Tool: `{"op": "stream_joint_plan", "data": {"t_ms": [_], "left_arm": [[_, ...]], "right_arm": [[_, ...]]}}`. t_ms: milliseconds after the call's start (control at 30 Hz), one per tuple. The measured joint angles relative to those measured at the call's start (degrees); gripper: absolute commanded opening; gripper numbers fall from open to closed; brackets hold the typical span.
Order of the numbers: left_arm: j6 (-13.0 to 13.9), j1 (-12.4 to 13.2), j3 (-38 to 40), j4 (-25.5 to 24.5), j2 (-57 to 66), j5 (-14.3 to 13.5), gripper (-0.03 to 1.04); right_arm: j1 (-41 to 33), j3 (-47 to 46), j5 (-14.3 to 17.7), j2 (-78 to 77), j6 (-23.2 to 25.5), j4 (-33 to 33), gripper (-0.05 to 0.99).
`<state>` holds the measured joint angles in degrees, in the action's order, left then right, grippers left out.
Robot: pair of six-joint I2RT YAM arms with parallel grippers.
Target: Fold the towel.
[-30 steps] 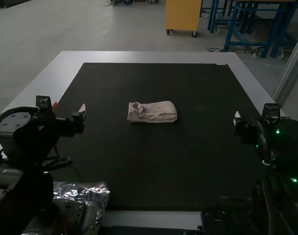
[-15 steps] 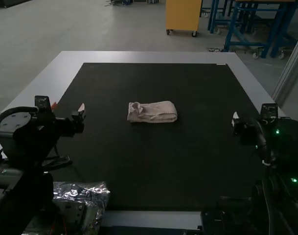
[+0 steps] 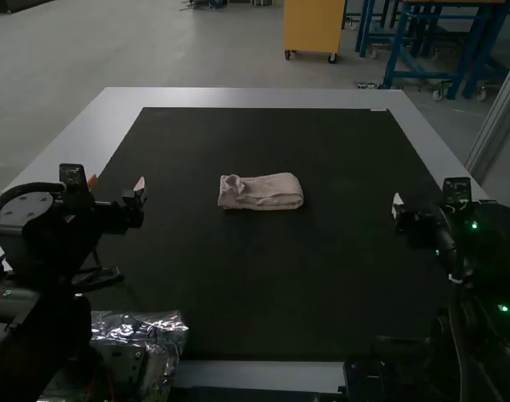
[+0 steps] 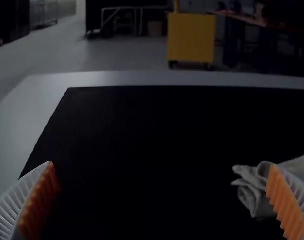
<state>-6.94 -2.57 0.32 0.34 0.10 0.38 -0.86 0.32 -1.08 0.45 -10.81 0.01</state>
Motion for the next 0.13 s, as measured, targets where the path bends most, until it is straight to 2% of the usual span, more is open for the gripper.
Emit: {"op": "stream_joint_plan", "data": {"t_ms": [133], "left_arm": [[0.0,0.0,0.0,0.0,0.0,0.0,0.97]], "right_arm": [[0.0,0.0,0.0,0.0,0.0,0.0,0.91]]}}
